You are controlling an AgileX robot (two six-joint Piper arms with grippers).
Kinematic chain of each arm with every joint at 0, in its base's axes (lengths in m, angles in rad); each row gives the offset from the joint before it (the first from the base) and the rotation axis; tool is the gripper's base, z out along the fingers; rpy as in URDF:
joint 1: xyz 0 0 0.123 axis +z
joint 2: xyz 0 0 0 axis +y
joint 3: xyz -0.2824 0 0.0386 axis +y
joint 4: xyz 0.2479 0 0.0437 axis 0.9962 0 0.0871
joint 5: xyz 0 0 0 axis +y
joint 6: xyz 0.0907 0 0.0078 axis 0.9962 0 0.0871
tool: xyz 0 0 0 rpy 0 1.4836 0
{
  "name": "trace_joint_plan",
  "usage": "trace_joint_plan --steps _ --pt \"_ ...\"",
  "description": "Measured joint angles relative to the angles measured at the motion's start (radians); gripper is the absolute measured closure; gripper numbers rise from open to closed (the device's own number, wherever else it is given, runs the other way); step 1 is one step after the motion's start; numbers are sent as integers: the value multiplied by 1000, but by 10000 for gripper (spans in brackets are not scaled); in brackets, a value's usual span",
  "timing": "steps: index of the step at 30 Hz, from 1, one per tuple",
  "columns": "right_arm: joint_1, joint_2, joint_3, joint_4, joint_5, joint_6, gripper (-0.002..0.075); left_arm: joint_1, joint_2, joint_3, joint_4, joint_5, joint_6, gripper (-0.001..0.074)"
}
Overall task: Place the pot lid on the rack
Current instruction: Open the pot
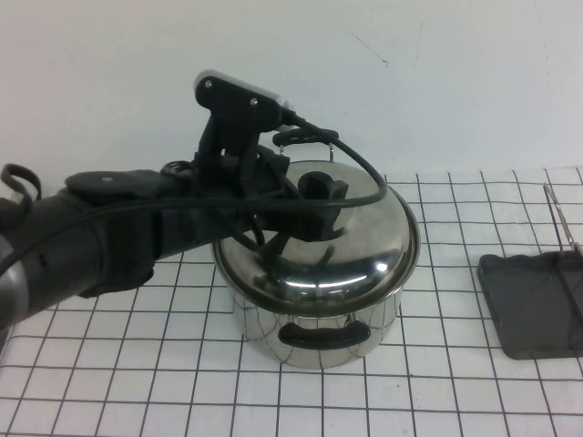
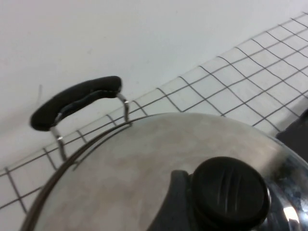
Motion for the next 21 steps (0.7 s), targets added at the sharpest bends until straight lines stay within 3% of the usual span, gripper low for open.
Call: trace_joint_plan --steps 16,18,21 --pt "0 0 0 0 0 0 729 0 135 -91 0 -19 14 176" --pt "0 0 0 0 0 0 729 0 145 -91 0 -12 14 199" --pt "0 0 0 0 0 0 729 0 150 -91 0 10 15 297"
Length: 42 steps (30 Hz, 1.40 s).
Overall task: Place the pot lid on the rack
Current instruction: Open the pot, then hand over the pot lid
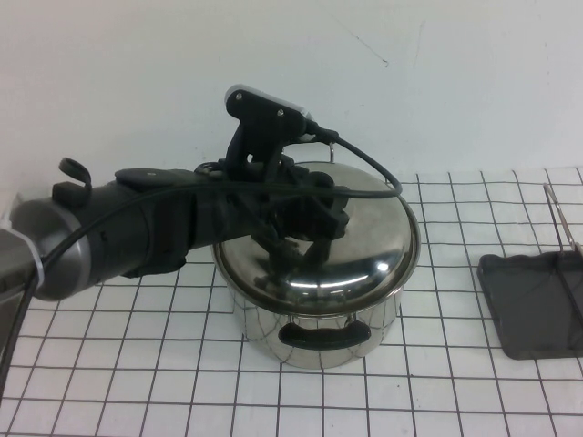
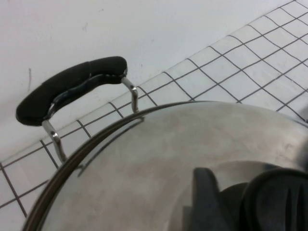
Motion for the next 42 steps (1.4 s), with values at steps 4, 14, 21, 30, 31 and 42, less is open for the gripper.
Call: trace_joint_plan --steps 4,14,21,30,31,42 --pt "0 0 0 0 0 0 729 0 0 -2 0 8 4 412" --pt "0 0 0 0 0 0 729 0 -24 -4 0 13 117 412" --pt "0 0 0 0 0 0 729 0 -100 -43 2 23 134 412" --pt "0 0 0 136 0 9 729 0 -184 -51 7 108 127 412" --pt "0 0 0 207 0 22 729 0 -187 -51 9 127 127 412" --pt "0 0 2 857 -50 129 729 0 -190 -51 21 260 70 412"
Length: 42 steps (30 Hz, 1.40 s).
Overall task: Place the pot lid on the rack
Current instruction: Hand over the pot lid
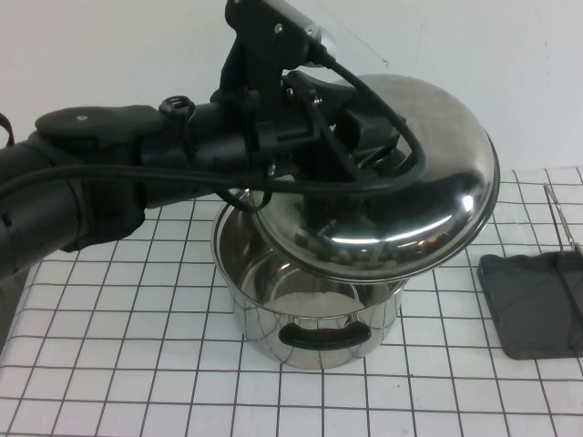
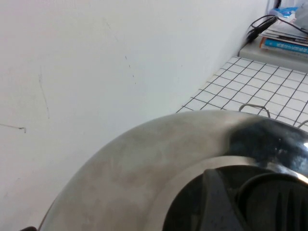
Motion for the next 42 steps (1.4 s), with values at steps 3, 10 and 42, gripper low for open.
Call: trace_joint_plan --steps 3,10,42 --pt "0 0 0 16 -25 -52 729 0 9 0 0 0 -70 412" --pt "0 0 0 51 11 -161 729 0 55 0 0 -6 -196 412" --pt "0 844 -764 71 380 -999 729 80 114 0 4 84 -316 412"
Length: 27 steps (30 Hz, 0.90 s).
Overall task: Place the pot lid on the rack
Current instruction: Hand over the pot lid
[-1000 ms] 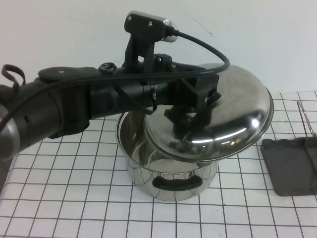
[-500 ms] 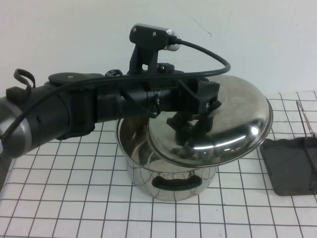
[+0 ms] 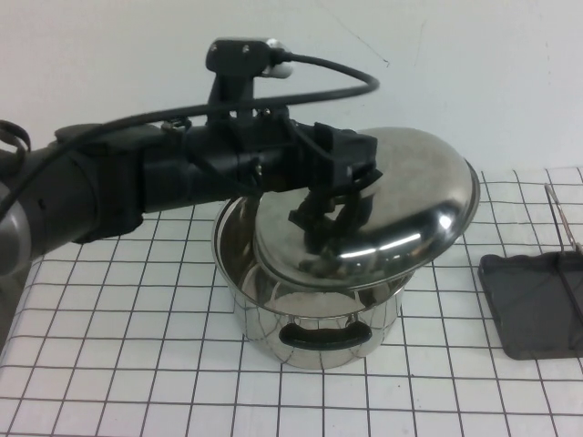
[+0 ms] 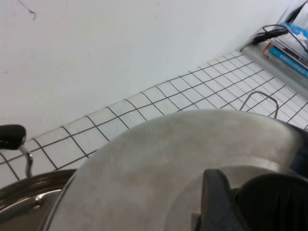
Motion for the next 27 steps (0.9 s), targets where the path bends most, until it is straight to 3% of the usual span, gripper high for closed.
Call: trace_joint_plan --steps 6,8,13,15,19,27 --pt "0 155 -66 67 52 25 675 83 0 0 6 117 -43 412" --pt "0 195 -71 152 52 23 615 97 0 0 12 155 -43 412" --pt "0 301 -74 454 98 -23 374 103 -2 0 16 200 -10 412" --pt "0 350 -74 571 129 -42 320 103 -2 0 17 215 11 412" --pt "0 427 -79 688 155 -59 283 103 -2 0 17 235 38 412" --pt "0 471 -84 705 187 -62 276 103 -2 -4 20 240 54 412"
